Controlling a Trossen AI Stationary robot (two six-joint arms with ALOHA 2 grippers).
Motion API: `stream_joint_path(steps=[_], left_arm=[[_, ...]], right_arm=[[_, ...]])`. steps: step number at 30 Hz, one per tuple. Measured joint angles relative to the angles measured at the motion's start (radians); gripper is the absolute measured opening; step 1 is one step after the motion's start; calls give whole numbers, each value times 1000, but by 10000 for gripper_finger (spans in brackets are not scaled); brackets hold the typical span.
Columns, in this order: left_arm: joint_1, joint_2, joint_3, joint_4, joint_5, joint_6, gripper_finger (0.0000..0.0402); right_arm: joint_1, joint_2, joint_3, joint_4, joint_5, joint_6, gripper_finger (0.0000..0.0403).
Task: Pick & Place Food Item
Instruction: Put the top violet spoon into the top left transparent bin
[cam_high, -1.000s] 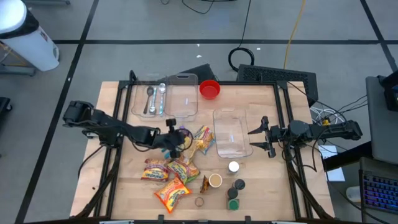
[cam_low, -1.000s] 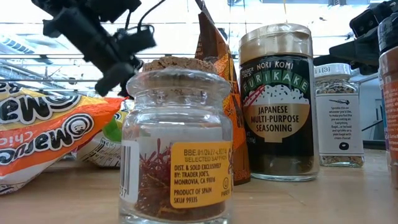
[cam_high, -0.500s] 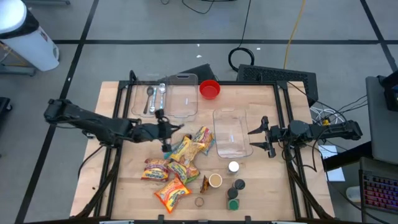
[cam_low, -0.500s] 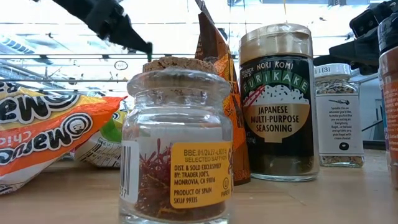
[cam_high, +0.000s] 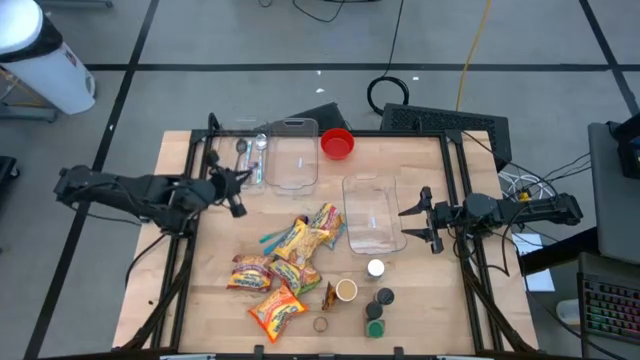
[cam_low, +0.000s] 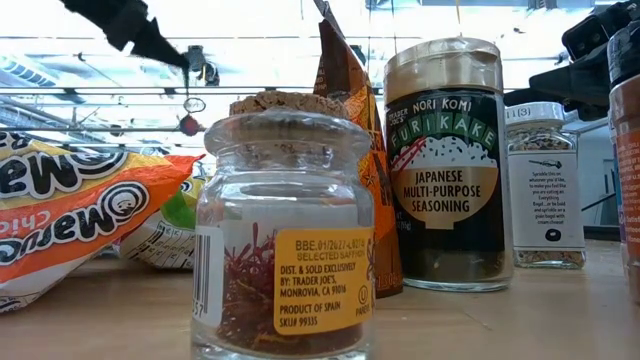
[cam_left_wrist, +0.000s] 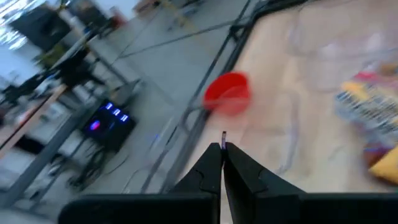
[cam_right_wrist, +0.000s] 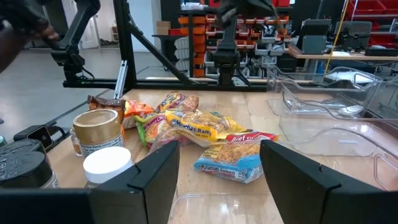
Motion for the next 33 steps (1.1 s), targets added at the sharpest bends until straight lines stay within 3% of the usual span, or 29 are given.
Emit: stream_joint_path(steps=[3,7,19,28,33], left_arm=[[63,-14,-32,-43,5,-2,5],[163,-23,-116,26,68,32,5],[547,-21,-419,546,403,341,7],[741,0,-455,626,655,368,8],[812,85,-455,630,693,332,7]], right_arm=[[0,0,0,0,0,0,218],[0,0,0,0,0,0,219],[0,0,0,0,0,0,219],[0,0,0,0,0,0,216],[0,0,0,0,0,0,219]])
